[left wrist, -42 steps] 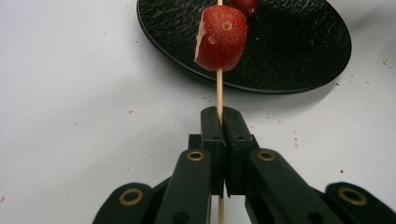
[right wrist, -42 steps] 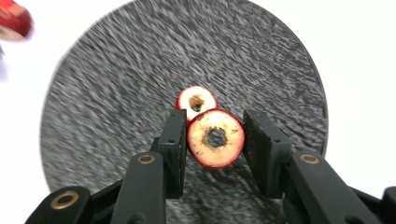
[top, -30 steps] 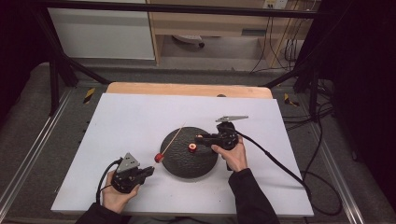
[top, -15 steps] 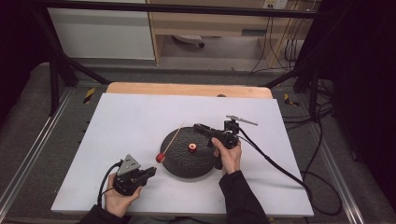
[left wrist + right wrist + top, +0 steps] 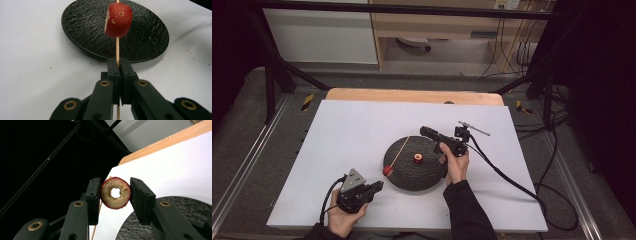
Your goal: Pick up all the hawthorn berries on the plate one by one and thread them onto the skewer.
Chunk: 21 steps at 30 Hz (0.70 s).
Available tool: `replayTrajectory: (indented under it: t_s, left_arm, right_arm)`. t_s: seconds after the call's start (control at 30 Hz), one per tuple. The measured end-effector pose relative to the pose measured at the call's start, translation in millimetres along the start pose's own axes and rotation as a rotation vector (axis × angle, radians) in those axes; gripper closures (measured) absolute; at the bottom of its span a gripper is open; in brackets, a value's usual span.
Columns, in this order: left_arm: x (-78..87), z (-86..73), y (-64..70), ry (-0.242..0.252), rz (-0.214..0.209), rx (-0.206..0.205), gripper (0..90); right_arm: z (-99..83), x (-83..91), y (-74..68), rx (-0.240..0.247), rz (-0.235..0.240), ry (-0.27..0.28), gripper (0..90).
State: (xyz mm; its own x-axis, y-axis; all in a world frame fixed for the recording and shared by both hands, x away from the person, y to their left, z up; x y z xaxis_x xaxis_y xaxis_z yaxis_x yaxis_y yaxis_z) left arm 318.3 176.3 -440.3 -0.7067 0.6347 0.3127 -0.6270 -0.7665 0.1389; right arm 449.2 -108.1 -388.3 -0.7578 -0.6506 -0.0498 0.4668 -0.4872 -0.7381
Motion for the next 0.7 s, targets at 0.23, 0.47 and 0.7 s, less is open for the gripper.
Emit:
replayTrajectory:
  t_s: [0.23,0.47,0.7]
  left_arm:
    - [-2.2,-2.7,10.0,0.009,-0.008,-0.001,88.2]
    - [-9.2,-4.0,23.2,0.050,0.005,0.004,88.2]
    - [-19.9,-5.3,31.3,0.047,0.002,0.012,88.2]
  right_arm:
    - [5.5,-1.4,0.0,-0.024,-0.012,0.057,62.2]
    - [6.7,-5.1,2.2,-0.091,-0.009,0.095,62.2]
    - [6.5,-5.9,2.3,-0.137,0.005,0.121,62.2]
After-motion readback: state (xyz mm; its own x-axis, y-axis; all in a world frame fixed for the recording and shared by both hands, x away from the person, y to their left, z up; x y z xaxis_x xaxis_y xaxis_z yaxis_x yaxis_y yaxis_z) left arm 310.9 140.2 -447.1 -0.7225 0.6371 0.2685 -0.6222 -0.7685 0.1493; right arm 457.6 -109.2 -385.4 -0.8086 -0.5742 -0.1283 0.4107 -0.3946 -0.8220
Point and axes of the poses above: each handheld gripper's, and its own axes: x roughly backward along the jaws, z roughly out of its top, y roughly to its right, the point moved 2 cm from there along -x, roughly forward along the jaws, and after that the axes turned 15 degrees about y, right-handed, at the moved point
